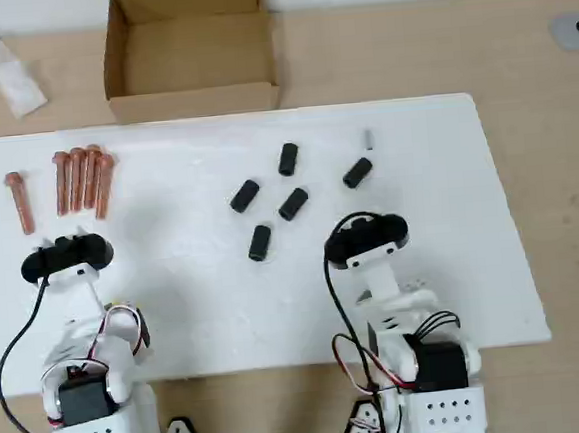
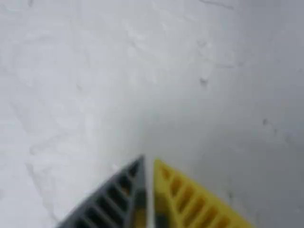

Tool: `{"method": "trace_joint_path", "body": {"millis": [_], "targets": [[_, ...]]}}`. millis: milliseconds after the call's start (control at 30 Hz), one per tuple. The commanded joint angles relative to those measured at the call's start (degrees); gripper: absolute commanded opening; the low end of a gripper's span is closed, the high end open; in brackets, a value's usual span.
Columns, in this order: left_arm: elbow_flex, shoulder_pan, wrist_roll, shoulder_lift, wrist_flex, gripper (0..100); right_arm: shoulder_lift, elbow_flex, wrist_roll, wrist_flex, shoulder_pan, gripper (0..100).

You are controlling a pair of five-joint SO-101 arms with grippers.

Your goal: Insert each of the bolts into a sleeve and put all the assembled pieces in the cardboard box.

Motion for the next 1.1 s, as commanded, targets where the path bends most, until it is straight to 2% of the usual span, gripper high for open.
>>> {"method": "trace_joint_path", "body": {"millis": [0,1067], "targets": [[-0.3,-0.8,0.2,-0.4,-0.4,1,-6.5,-0.1,0.6,-1.0,0.8,0.9],[-0.3,-0.3,0.2,-0.4,-0.5,2,-6.5,-0.1,0.6,-1.0,0.0,0.9]]}}
